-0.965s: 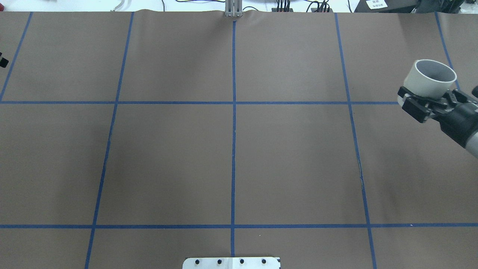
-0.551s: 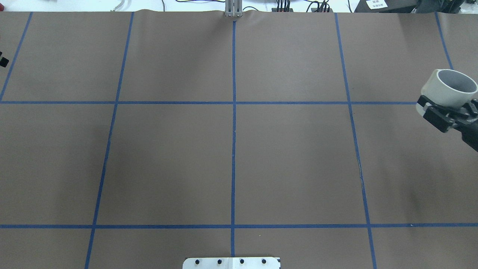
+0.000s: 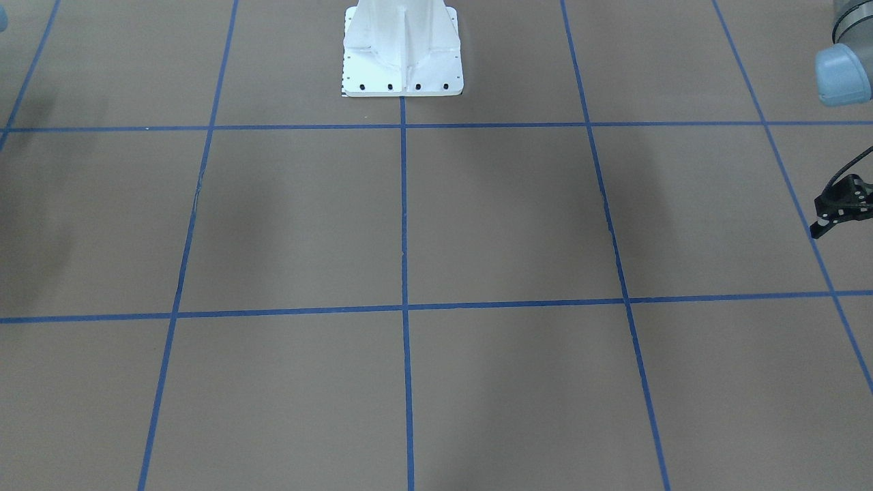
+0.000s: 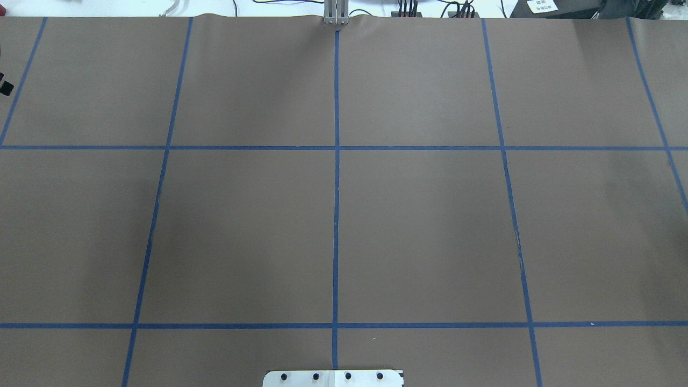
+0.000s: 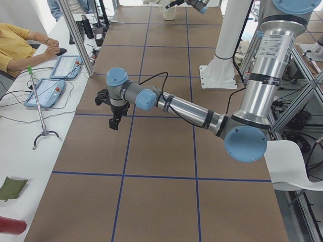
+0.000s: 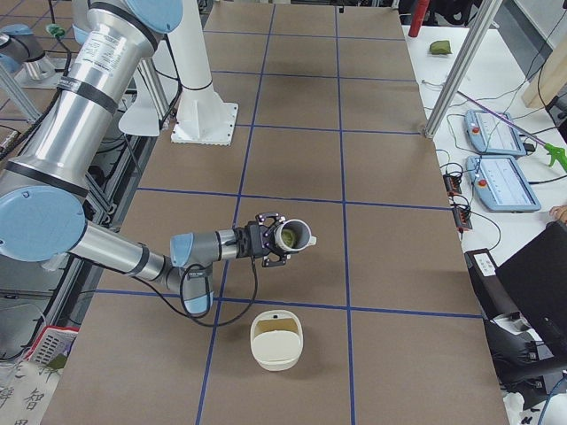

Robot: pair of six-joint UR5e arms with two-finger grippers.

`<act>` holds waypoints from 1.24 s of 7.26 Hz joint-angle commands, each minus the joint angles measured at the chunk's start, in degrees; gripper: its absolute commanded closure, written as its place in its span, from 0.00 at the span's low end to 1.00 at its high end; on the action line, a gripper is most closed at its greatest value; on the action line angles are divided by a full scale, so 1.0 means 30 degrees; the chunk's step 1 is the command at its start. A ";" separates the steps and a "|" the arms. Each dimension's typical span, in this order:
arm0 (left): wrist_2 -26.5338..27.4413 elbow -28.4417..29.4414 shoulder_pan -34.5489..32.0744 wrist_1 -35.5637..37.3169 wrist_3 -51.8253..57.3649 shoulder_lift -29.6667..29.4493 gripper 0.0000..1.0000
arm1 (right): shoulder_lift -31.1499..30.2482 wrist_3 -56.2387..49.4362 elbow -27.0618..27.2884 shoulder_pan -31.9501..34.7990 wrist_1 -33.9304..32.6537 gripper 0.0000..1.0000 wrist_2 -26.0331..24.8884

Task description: Left arm hands cup to right arm to dump lemon

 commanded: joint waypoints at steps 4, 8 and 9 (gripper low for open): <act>-0.0022 -0.0076 0.0029 -0.0011 -0.0138 -0.0034 0.00 | -0.0057 0.6309 -0.4994 0.0014 0.6948 1.00 -0.0014; -0.0022 0.0070 0.0058 0.0018 -0.0139 -0.0326 0.00 | 0.0526 1.1854 -0.6139 0.0423 0.8944 1.00 -0.0044; -0.0022 0.0100 0.0058 0.0019 -0.0139 -0.0385 0.00 | 0.0790 1.3720 -0.6140 0.0685 0.9031 1.00 -0.0073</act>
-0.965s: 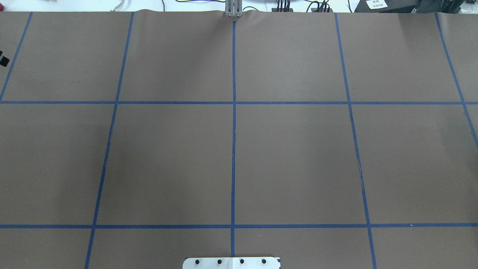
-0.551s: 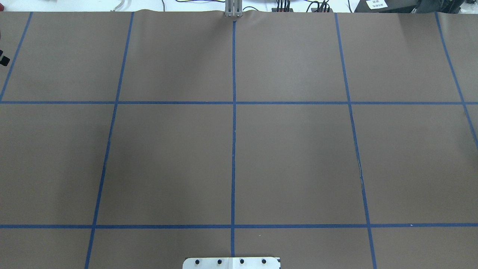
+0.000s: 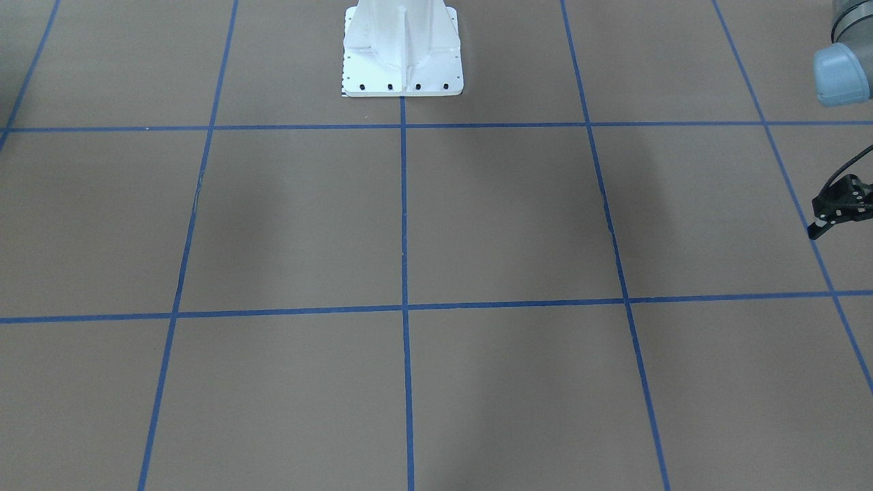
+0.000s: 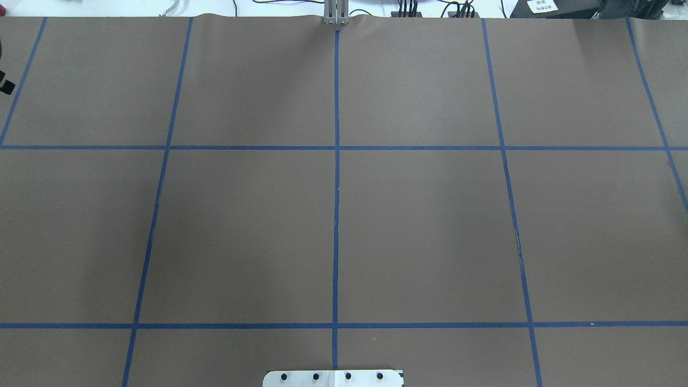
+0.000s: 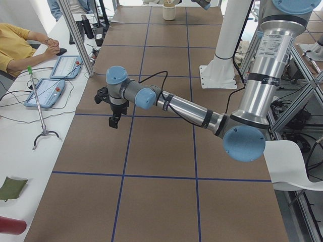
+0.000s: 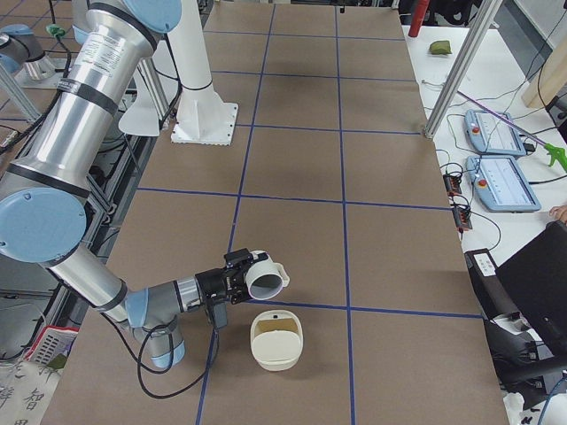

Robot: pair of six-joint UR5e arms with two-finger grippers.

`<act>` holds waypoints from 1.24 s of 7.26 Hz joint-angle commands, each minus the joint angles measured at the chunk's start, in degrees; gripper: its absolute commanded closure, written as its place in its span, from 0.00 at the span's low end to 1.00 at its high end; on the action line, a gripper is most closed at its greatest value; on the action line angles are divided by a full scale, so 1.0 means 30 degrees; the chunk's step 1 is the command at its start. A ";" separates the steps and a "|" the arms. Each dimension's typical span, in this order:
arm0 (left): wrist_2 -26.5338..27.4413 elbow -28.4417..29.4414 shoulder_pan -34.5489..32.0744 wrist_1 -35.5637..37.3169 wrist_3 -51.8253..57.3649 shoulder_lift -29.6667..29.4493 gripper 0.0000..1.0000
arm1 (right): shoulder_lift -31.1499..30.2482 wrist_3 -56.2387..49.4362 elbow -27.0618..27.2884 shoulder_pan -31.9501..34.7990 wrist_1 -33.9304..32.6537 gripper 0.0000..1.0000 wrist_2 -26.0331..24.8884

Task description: Left arm hands cup to right arm to dump lemon

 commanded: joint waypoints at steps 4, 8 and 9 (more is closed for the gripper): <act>0.0010 0.0060 0.0006 0.0011 0.0000 -0.0119 0.00 | 0.1028 0.7749 -0.0098 0.1856 0.0833 1.00 -0.0317; 0.0010 0.0031 0.0006 0.0011 0.0000 -0.0119 0.00 | 0.1295 1.1741 -0.0945 0.1978 0.1418 1.00 -0.1491; 0.0010 0.0031 0.0006 0.0011 0.0000 -0.0119 0.00 | 0.1295 1.2357 -0.0947 0.2066 0.1420 1.00 -0.1550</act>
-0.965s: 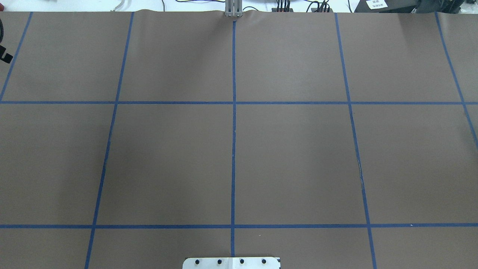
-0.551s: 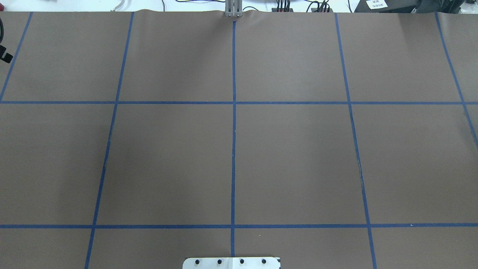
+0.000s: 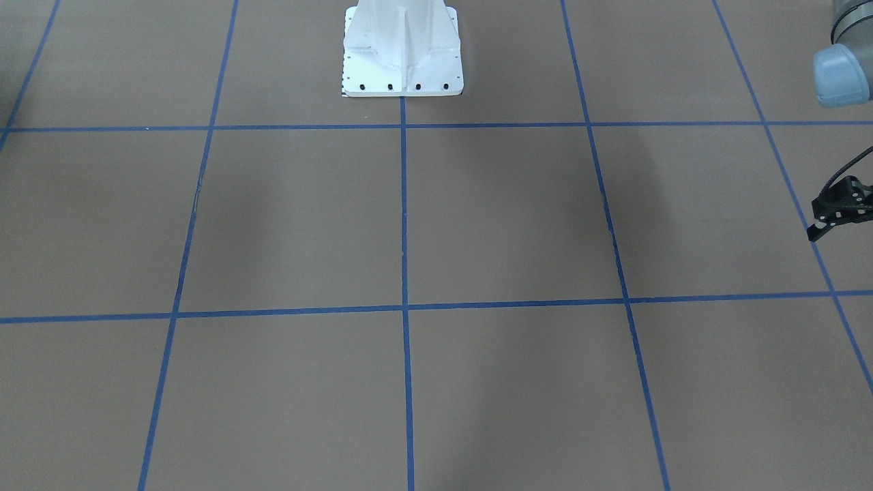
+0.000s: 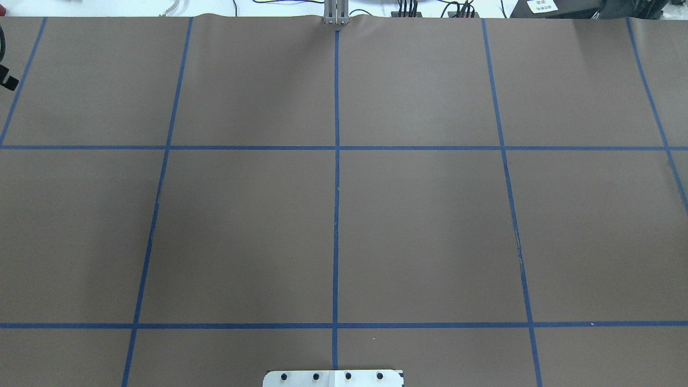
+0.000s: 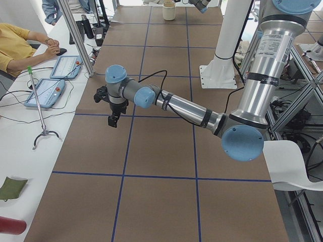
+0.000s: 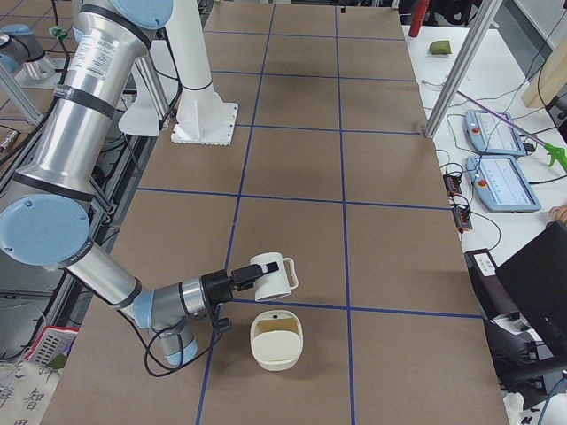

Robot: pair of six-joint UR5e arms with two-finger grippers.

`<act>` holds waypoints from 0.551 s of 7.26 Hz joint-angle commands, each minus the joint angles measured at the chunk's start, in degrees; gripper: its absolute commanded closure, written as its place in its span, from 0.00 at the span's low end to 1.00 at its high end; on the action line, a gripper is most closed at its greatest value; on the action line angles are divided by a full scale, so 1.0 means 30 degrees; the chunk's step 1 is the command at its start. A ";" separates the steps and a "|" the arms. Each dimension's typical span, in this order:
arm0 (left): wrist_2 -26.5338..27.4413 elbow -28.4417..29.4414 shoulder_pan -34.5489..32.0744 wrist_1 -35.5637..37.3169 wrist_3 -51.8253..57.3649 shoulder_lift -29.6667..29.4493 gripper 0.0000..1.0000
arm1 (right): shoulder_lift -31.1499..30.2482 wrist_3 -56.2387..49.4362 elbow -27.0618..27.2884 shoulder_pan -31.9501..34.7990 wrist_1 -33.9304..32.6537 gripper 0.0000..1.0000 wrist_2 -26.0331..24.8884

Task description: Left arm hands cup to right arm to dump lemon

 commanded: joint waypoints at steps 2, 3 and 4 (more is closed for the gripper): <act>0.0000 -0.0032 0.0000 0.0029 0.0000 0.0000 0.00 | -0.0017 0.2580 -0.0134 0.0118 0.0206 1.00 -0.1069; 0.0000 -0.0090 0.0000 0.0000 0.0000 0.0000 0.00 | -0.0018 0.3516 -0.0134 0.0089 0.0294 1.00 -0.1450; -0.0029 -0.0091 0.0000 0.0029 0.0000 0.0000 0.00 | -0.0018 0.4134 -0.0134 0.0088 0.0353 1.00 -0.1599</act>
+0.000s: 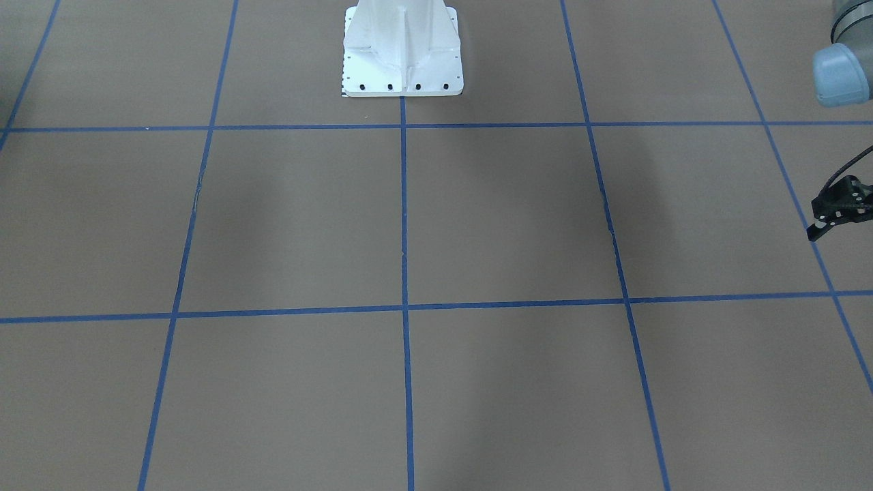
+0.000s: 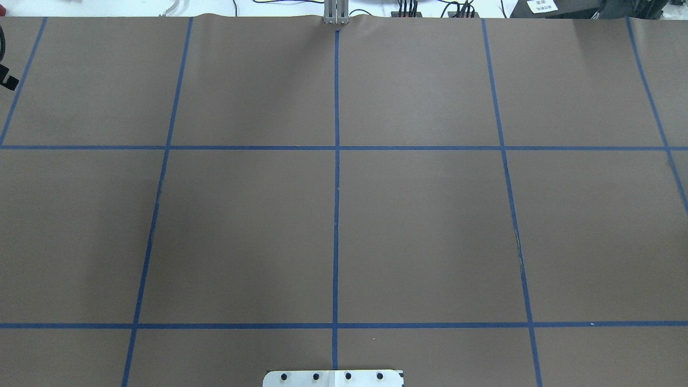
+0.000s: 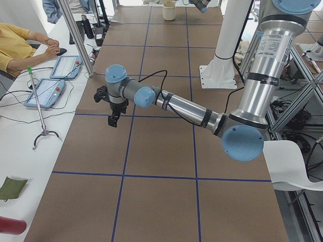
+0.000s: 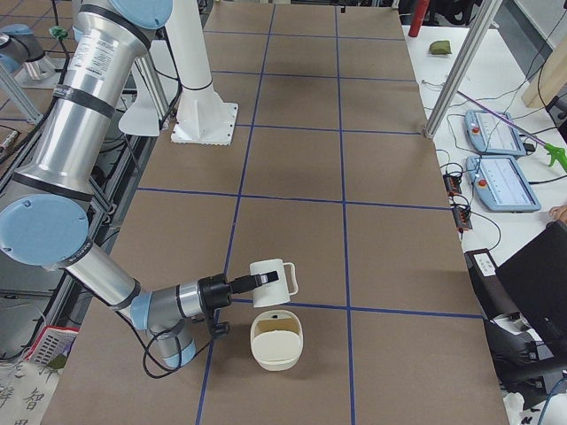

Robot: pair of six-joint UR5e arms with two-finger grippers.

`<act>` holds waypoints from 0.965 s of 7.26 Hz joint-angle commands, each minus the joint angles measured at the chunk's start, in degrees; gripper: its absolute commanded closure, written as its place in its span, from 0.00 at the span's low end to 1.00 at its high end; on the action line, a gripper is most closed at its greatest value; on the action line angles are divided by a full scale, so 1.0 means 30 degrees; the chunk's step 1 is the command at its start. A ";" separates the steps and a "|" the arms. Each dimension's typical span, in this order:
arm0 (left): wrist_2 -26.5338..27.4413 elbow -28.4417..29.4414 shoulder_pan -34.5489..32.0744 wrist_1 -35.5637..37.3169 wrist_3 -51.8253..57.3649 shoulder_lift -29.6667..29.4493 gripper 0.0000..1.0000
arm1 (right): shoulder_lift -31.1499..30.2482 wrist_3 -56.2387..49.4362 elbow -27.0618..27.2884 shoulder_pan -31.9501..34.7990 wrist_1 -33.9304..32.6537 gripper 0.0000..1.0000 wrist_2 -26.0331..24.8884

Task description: Left arm hands cup to right arm to dump lemon

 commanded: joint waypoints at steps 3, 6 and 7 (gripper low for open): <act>-0.0023 0.0123 0.0000 0.0017 -0.0116 -0.0203 0.00 | -0.0004 0.2589 0.0028 0.0022 0.0235 1.00 -0.0696; -0.0023 0.0094 0.0029 -0.0012 -0.0410 -0.0263 0.00 | -0.0178 0.4168 0.0407 0.0342 0.0673 1.00 -0.1163; -0.0023 0.0123 0.0029 -0.0012 -0.0410 -0.0263 0.00 | -0.0179 0.4609 0.0612 0.0489 0.0704 1.00 -0.1195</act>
